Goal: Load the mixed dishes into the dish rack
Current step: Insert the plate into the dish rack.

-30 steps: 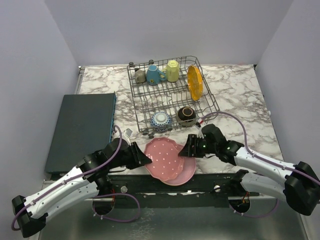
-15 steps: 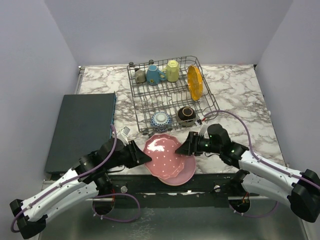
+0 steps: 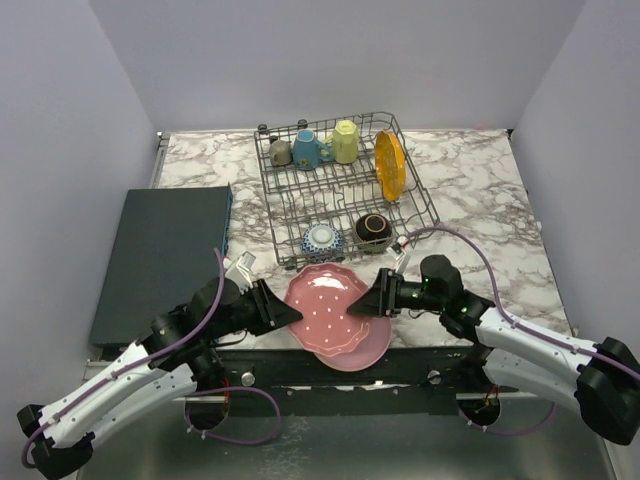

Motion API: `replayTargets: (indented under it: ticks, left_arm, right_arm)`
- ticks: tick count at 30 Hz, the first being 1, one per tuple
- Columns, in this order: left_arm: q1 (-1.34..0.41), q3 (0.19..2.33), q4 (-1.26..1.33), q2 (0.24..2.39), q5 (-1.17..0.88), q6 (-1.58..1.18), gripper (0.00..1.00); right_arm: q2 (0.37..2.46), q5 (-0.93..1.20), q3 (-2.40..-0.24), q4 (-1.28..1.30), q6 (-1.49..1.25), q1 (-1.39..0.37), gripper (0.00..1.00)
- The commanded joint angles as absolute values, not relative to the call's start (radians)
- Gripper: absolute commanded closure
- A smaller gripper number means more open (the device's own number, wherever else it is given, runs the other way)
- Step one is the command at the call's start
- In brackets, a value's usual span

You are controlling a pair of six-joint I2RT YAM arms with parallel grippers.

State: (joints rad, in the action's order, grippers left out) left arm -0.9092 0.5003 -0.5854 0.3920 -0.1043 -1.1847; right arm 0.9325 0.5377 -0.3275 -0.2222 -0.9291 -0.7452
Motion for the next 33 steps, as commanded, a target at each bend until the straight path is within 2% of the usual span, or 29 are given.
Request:
replayTargets:
  ticks: [1,8,13,15,18,28,33]
  left_arm:
    - [-0.907,0.542,-0.437,0.353,-0.121,-1.223,1.0]
    - [-0.908,0.526,-0.429,0.354,-0.126,-1.224,1.0]
    - [-0.908,0.519,-0.426,0.356,-0.126,-1.226,1.0]
    - [-0.908,0.516,-0.426,0.357,-0.124,-1.227,1.0]
    - [-0.907,0.509,-0.426,0.362,-0.118,-1.232,1.0]
    - [-0.907,0.485,-0.428,0.42,-0.094,-1.24,0.99]
    - [-0.907,0.476,-0.431,0.432,-0.075,-1.241,0.8]
  right_arm:
    - [0.915,0.618,-0.28,-0.405,-0.998,-0.75,0.47]
    - [0.916,0.647,-0.237,-0.528,-1.058,-0.749,0.57]
    - [0.915,0.652,-0.223,-0.573,-1.075,-0.75,0.72]
    - [0.912,0.651,-0.222,-0.581,-1.077,-0.75,0.8]
    - [0.907,0.641,-0.224,-0.58,-1.08,-0.75,0.99]
    - [0.808,0.558,-0.255,-0.497,-1.059,-0.75,1.0]
    - [0.753,0.505,-0.298,-0.381,-1.02,-0.75,1.0]
